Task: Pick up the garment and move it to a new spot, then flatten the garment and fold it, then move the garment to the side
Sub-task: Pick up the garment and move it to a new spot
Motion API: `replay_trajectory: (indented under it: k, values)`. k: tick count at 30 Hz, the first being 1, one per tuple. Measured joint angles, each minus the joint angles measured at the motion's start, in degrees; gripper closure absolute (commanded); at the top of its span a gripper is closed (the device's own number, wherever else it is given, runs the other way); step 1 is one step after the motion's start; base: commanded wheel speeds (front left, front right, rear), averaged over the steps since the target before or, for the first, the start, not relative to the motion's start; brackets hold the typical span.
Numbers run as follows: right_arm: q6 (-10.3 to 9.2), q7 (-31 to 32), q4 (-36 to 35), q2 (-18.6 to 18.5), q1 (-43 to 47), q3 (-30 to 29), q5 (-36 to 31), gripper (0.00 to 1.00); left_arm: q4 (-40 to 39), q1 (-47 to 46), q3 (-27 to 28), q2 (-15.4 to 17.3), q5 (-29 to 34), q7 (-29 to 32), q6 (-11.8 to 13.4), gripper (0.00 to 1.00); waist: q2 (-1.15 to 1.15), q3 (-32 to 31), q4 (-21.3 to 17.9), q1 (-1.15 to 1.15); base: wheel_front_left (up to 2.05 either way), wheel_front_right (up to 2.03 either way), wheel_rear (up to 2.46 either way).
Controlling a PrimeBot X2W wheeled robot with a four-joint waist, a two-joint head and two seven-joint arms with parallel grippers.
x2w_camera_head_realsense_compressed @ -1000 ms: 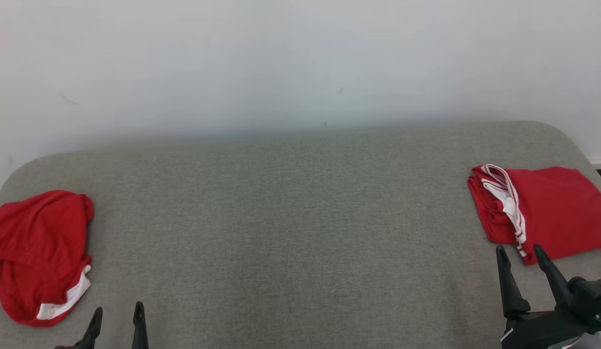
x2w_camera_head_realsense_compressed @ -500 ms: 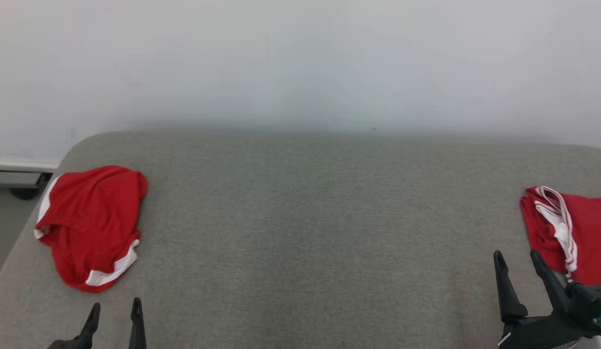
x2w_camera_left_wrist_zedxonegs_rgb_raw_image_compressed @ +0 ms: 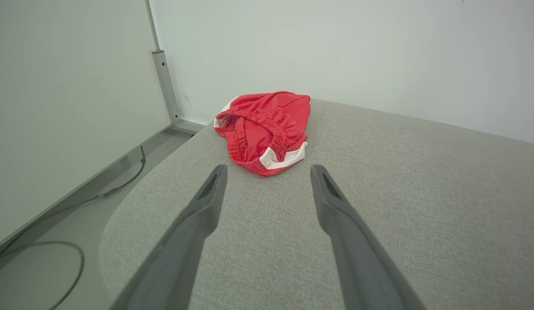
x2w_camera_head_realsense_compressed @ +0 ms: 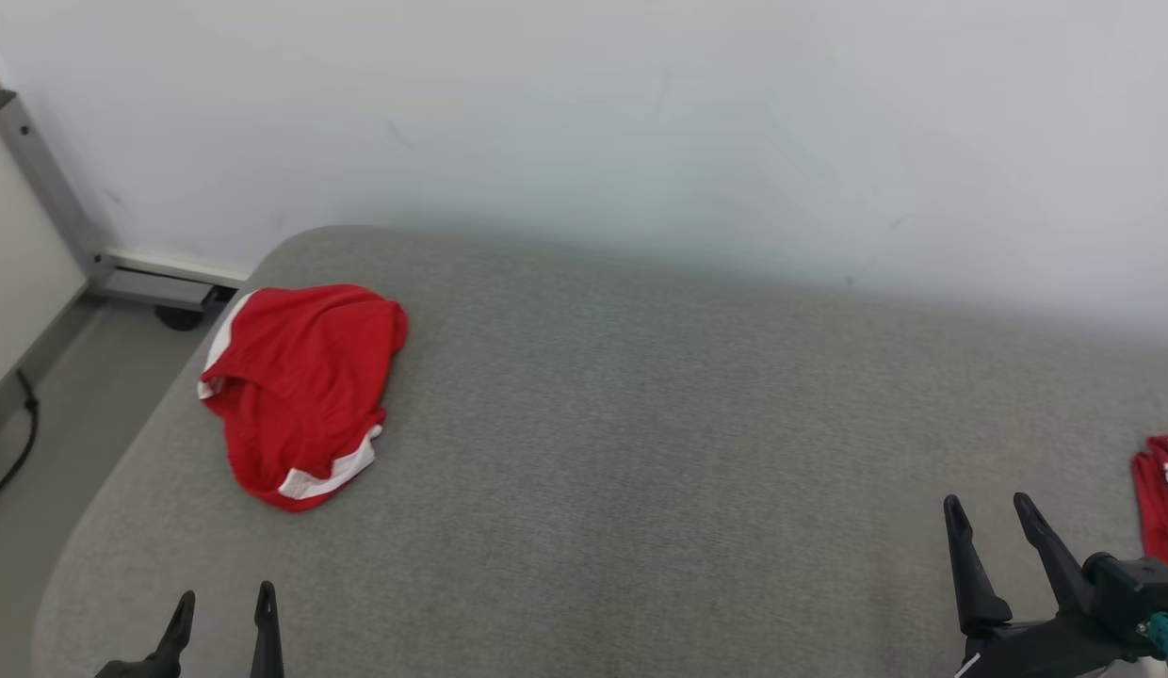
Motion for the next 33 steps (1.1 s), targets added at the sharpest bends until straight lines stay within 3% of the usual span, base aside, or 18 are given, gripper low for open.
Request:
replay_trajectory:
  k: [14,33]
  values:
    - [0.66,-0.3,0.4,1.3,-0.4,1.8,0.0,0.0,-0.6,0.5,0.6,0.8,0.0,0.3,0.0,0.0,0.0,-0.7,7.2,0.0,0.0,0.0,0.0]
    - [1.38,-0.4,2.0,1.6,-1.4,2.5,0.0,0.0,-1.7,1.7,1.0,0.7,0.0,0.5,0.0,0.0,0.0,-0.8,9.0,0.0,0.0,0.0,0.0]
